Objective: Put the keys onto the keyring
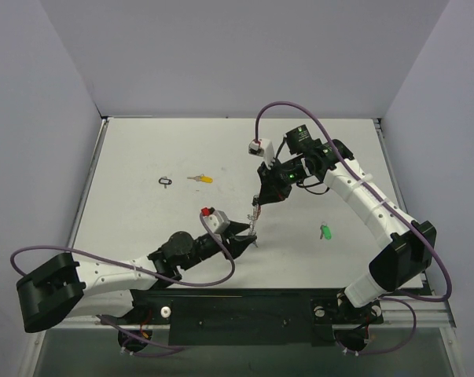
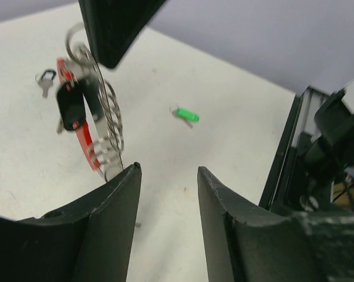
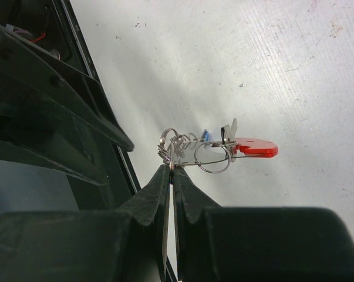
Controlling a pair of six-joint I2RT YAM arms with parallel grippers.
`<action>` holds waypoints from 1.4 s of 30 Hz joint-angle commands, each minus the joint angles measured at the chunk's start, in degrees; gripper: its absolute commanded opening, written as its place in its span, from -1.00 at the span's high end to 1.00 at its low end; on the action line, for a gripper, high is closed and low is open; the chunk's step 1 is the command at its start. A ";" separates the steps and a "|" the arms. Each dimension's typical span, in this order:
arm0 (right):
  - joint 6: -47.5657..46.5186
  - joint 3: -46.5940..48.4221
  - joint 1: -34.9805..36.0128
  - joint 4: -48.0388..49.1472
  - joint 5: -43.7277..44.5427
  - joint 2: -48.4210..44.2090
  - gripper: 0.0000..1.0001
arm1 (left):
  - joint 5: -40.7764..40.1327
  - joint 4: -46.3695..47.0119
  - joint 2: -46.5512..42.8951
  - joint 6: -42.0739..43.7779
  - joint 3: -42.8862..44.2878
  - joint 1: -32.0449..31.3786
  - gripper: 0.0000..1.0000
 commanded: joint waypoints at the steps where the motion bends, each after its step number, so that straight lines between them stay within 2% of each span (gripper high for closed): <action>1: 2.15 -0.63 0.26 0.86 -0.45 -1.48 1.00 | -6.07 3.39 4.73 6.30 -0.74 -2.59 -0.06; 6: 2.15 -0.81 0.26 0.94 -0.71 -1.57 1.00 | -10.38 10.50 11.05 7.98 -1.45 -2.69 -0.06; 14: 2.24 -0.99 0.08 0.94 -1.33 -1.65 1.00 | -14.69 12.01 14.67 8.86 1.10 -2.25 -0.06; 29: 3.29 -1.16 -0.01 1.56 -1.59 -1.21 1.00 | -12.50 12.28 19.68 8.86 6.02 -0.22 -0.01; 35: 3.47 -1.16 -0.10 1.65 -1.42 -1.13 1.00 | -15.04 10.87 21.70 9.12 7.60 -0.14 0.23; 42: 3.73 -1.16 -0.10 1.47 -0.98 -0.77 1.00 | -19.00 8.32 21.53 9.65 8.48 -0.05 0.74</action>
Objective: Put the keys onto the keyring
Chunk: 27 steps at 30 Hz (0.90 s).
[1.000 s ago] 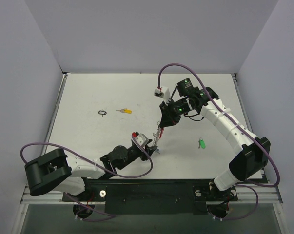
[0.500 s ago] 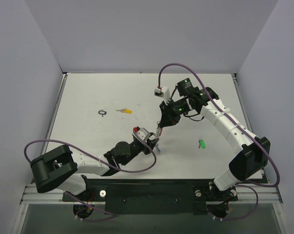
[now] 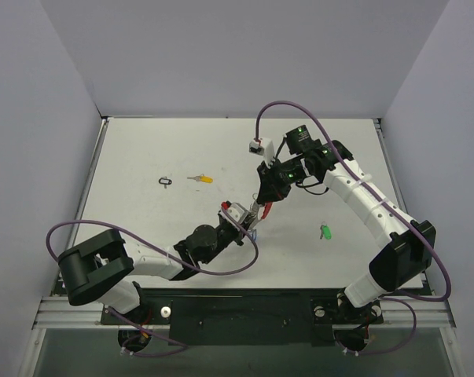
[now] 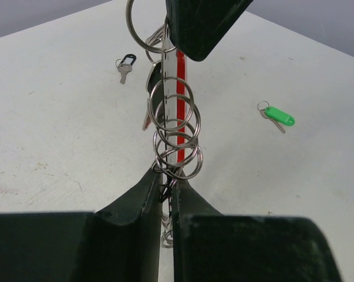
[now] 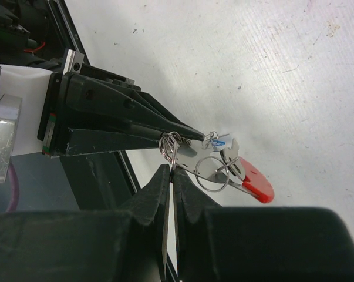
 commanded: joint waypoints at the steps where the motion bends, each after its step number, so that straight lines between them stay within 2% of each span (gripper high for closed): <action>1: 1.11 -0.24 -0.05 -0.32 -0.85 -0.86 1.00 | -3.44 -0.20 -0.33 0.45 2.47 0.48 0.92; 2: 1.20 -0.24 -0.05 -0.41 -0.76 -0.86 1.00 | -3.61 -0.20 -0.50 0.53 2.39 0.48 0.99; 11: 0.41 1.16 -0.32 -3.57 1.44 0.19 1.00 | -6.08 -2.49 -2.70 0.97 1.86 0.39 1.00; 17: -3.54 5.19 -0.31 -11.29 2.49 3.26 1.00 | -4.50 -3.54 -3.14 1.94 1.51 0.39 1.00; 19: -5.74 7.13 -0.32 -15.16 3.37 4.49 1.00 | -3.97 -3.54 -3.84 1.85 1.07 0.39 0.89; 22: -9.69 9.50 -0.05 -20.34 5.65 5.64 1.00 | -2.13 -2.58 -5.16 1.24 -0.86 0.39 0.34; 24: -12.33 11.08 0.21 -23.34 6.62 6.17 1.00 | 0.50 -2.31 -7.27 0.89 -2.18 0.39 0.14; 27: -16.19 12.94 0.21 -27.90 7.24 7.48 1.00 | 4.28 -3.10 -11.30 0.36 -4.11 0.48 0.01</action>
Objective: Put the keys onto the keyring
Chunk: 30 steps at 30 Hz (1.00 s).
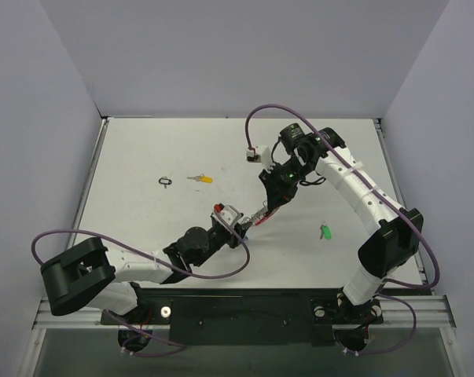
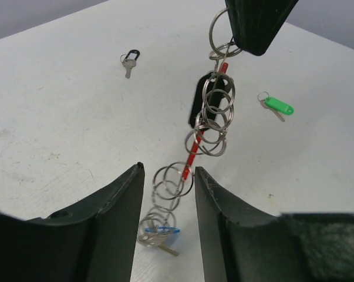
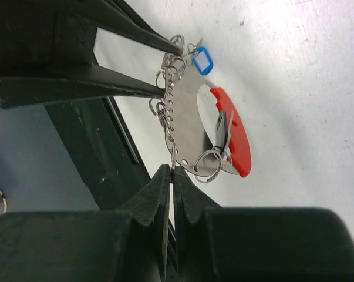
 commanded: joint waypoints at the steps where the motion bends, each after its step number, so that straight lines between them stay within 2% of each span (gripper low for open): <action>1: -7.44 4.76 0.34 -11.63 2.13 1.11 1.00 | 5.19 1.42 -6.77 -1.02 -2.48 0.34 -0.04; 6: -13.67 7.14 1.22 -17.25 2.04 2.42 1.00 | 11.24 -0.16 -15.19 -3.03 -5.12 2.70 -0.07; 9: -16.93 9.94 2.80 -20.16 2.74 3.56 1.00 | 22.99 0.53 -16.88 -5.67 -4.34 7.54 0.11; 12: -20.00 14.59 4.03 -25.50 3.80 6.37 1.00 | 31.71 4.13 -14.70 -8.57 -2.23 11.76 0.17; 17: -23.08 18.04 5.18 -30.18 3.71 8.75 1.00 | 40.59 15.10 -5.57 -11.74 1.99 12.30 0.23; 23: -24.49 16.72 5.97 -31.15 4.77 7.96 1.00 | 41.76 25.23 -0.01 -15.44 3.23 12.21 0.28; 26: -24.84 16.29 5.97 -31.32 4.77 7.79 1.00 | 41.06 24.19 -0.18 -14.56 3.58 12.21 0.30; 30: -25.46 15.67 6.32 -31.24 5.03 7.44 1.00 | 38.42 18.13 -1.50 -11.66 4.37 12.21 0.36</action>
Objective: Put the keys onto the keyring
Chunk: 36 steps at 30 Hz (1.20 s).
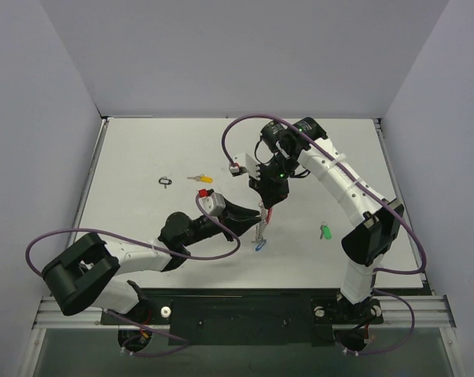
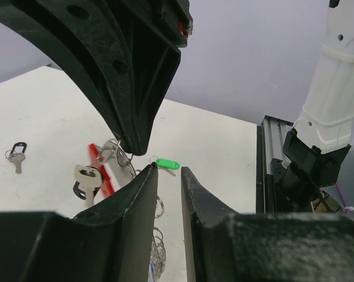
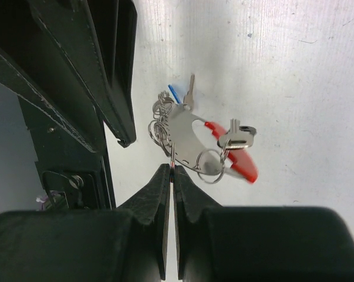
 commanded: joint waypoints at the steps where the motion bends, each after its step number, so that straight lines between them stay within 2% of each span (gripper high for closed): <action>1: -1.81 -0.44 0.59 -15.89 0.09 -1.61 1.00 | -1.14 0.42 -1.85 2.92 3.06 0.19 0.36; 14: -2.34 -1.14 1.21 -15.81 0.00 -2.40 1.00 | -2.29 -8.11 -1.85 10.04 5.96 0.19 0.37; 25: -2.34 -1.06 1.21 -15.81 -0.43 -2.32 1.00 | -2.73 -9.86 -6.16 12.86 3.76 1.15 0.35; 36: -2.60 -0.97 1.47 -15.89 -1.58 -2.93 1.00 | -1.06 -9.87 -3.09 12.51 5.69 1.68 0.35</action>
